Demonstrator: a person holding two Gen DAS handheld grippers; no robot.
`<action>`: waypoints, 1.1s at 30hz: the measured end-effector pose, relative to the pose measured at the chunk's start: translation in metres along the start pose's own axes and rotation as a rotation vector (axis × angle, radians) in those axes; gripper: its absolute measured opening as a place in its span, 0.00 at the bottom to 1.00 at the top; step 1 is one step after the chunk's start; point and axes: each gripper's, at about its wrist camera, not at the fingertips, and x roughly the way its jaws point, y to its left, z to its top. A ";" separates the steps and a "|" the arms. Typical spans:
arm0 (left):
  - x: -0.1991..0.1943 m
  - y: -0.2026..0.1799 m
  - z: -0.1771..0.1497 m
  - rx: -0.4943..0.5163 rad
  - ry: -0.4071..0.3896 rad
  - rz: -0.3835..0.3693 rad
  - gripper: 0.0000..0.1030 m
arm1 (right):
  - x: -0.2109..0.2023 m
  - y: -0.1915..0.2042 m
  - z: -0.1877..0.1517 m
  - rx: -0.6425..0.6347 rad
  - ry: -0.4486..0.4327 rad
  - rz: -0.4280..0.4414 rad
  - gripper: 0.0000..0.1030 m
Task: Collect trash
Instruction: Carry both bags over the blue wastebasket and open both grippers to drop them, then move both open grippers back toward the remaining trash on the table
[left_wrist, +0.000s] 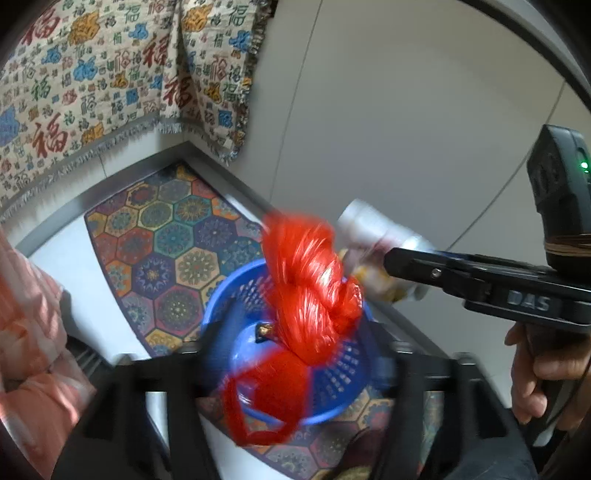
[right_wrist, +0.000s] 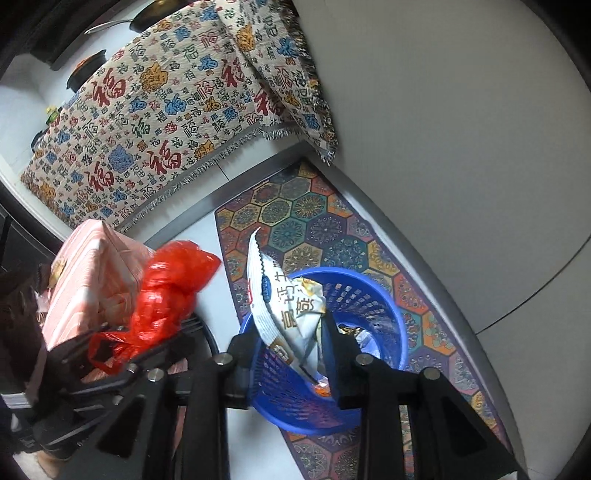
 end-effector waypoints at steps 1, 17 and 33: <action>0.004 0.002 0.000 -0.006 -0.002 -0.001 0.72 | 0.002 -0.003 0.000 0.003 -0.002 0.003 0.48; -0.119 0.036 -0.017 -0.037 -0.121 0.089 0.82 | -0.043 0.053 0.002 -0.172 -0.240 -0.120 0.59; -0.286 0.225 -0.172 -0.315 -0.110 0.474 0.87 | -0.033 0.313 -0.098 -0.607 -0.153 0.102 0.63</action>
